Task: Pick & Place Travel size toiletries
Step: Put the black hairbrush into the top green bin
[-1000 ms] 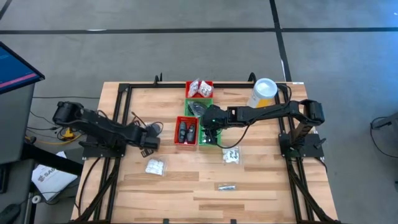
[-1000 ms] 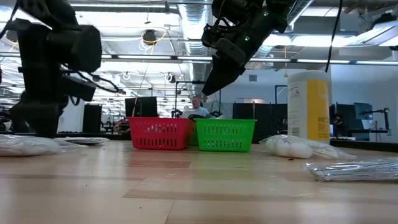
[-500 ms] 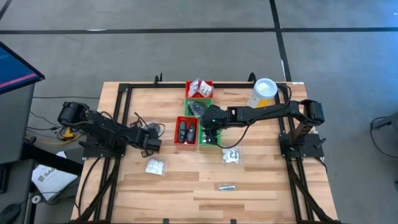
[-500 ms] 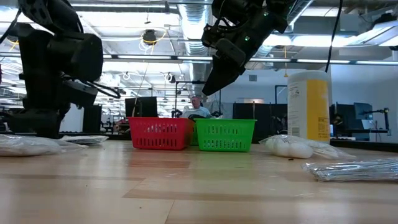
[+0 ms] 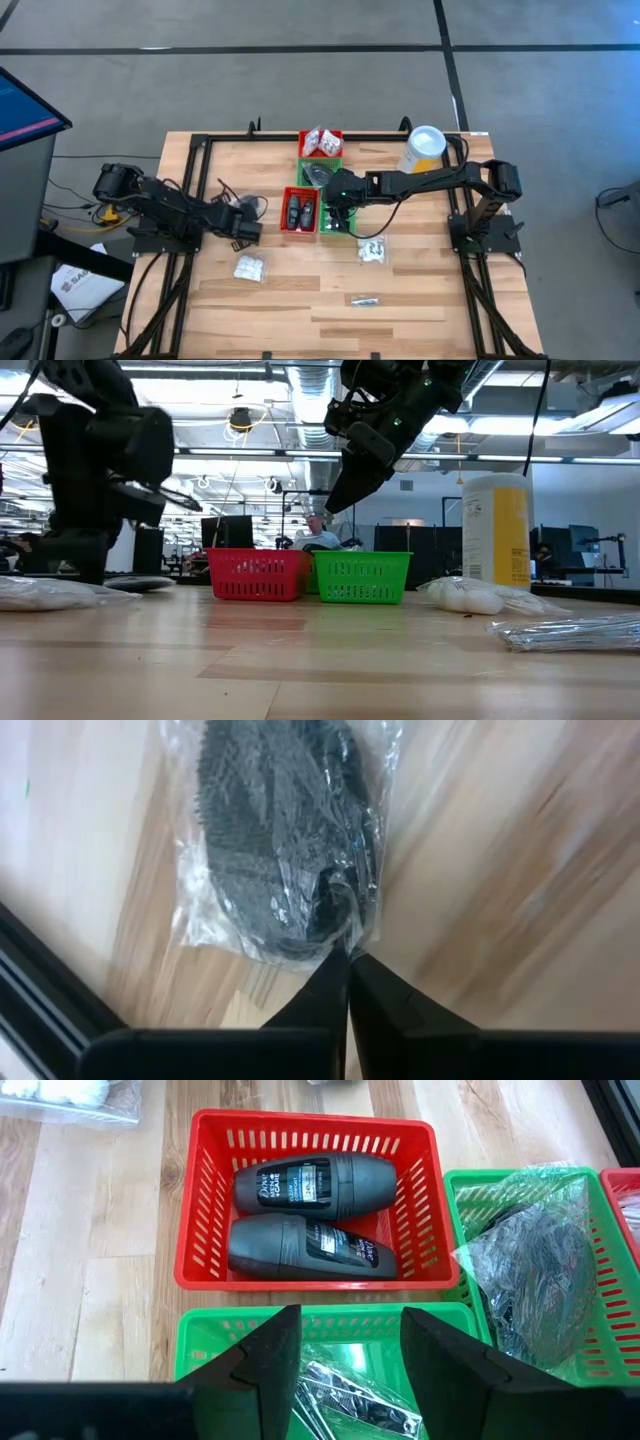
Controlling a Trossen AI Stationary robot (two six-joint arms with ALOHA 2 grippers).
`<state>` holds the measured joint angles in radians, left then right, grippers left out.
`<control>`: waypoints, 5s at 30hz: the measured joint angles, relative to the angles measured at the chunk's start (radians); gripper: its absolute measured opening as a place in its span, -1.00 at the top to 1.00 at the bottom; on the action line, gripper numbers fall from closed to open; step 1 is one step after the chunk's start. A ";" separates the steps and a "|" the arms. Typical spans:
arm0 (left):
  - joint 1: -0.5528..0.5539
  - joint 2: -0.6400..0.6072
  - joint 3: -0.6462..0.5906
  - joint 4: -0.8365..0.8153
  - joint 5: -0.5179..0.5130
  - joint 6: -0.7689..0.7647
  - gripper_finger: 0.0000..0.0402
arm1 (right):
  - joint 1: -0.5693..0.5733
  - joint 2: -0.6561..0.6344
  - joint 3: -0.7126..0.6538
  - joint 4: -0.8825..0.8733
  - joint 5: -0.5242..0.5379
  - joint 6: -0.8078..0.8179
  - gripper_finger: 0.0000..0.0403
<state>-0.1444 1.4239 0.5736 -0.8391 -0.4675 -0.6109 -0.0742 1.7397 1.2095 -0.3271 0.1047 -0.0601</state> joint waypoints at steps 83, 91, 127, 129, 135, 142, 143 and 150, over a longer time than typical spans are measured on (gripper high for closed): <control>0.002 -0.275 0.370 0.203 -0.251 0.237 1.00 | 0.072 0.000 0.001 0.329 0.006 -0.074 0.21; 0.002 -0.275 0.370 0.297 -0.218 0.263 1.00 | 0.073 0.000 0.001 0.442 0.036 -0.096 0.21; -0.006 -0.275 0.341 0.350 -0.305 0.365 0.77 | -0.060 0.000 0.001 0.289 0.163 -0.051 0.91; -0.006 -0.275 0.341 0.350 -0.257 0.362 0.77 | -0.084 0.000 0.001 0.270 0.164 -0.041 0.91; -0.009 -0.275 0.341 0.353 -0.142 0.331 0.78 | -0.146 0.000 0.001 0.215 0.161 0.014 0.89; -0.026 -0.275 0.341 0.358 -0.129 0.315 0.78 | -0.189 0.000 0.001 0.196 0.159 0.020 0.91; -0.032 -0.275 0.341 0.361 -0.129 0.315 0.78 | -0.193 0.000 0.001 0.195 0.159 0.020 0.91; -0.079 -0.275 0.341 0.370 -0.129 0.315 0.78 | -0.220 0.071 0.002 0.203 0.155 0.035 0.88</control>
<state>-0.2235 1.1492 0.9142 -0.4691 -0.5964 -0.2964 -0.2942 1.8111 1.2110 -0.1243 0.2600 -0.0254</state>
